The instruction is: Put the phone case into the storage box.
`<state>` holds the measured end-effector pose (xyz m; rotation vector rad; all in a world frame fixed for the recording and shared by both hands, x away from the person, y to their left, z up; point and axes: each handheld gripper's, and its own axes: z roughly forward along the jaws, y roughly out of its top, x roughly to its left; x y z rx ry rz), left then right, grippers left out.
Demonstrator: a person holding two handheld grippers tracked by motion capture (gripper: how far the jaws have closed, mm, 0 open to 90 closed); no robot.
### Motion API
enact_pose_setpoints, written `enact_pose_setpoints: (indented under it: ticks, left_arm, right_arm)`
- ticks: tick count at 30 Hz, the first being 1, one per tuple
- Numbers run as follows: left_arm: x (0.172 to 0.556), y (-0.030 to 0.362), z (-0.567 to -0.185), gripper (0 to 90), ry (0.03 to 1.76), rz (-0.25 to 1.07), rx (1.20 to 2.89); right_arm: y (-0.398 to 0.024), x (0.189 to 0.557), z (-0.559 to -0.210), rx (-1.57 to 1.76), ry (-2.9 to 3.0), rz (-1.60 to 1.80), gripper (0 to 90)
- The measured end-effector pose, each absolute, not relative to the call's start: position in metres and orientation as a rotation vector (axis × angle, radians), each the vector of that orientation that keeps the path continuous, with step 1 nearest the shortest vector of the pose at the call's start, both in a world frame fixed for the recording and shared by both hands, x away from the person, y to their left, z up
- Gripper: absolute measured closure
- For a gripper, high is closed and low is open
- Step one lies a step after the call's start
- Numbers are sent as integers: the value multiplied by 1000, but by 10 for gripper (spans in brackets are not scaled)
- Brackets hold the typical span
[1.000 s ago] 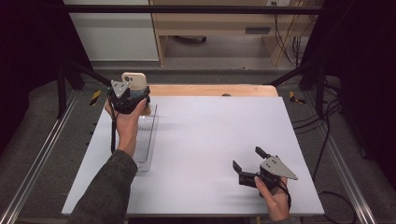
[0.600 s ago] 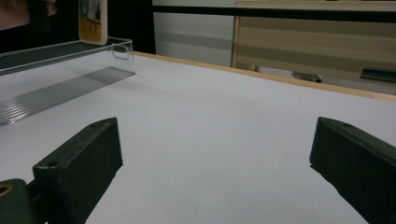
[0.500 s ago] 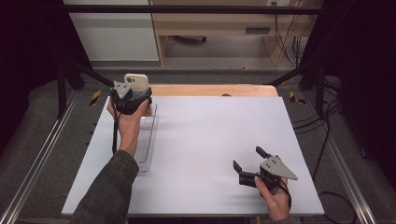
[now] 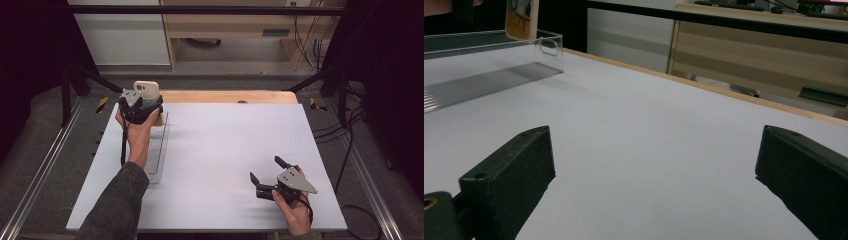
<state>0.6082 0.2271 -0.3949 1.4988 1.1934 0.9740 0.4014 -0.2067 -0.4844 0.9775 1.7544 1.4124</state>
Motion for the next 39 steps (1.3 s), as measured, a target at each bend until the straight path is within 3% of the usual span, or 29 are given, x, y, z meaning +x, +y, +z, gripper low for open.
enact_pose_setpoints:
  ticks: [39]
  left_arm:
    - [610,228,-410,111,1205,968,1528]
  right_arm:
    - [-205,402,-485,969,1767,1413,25]
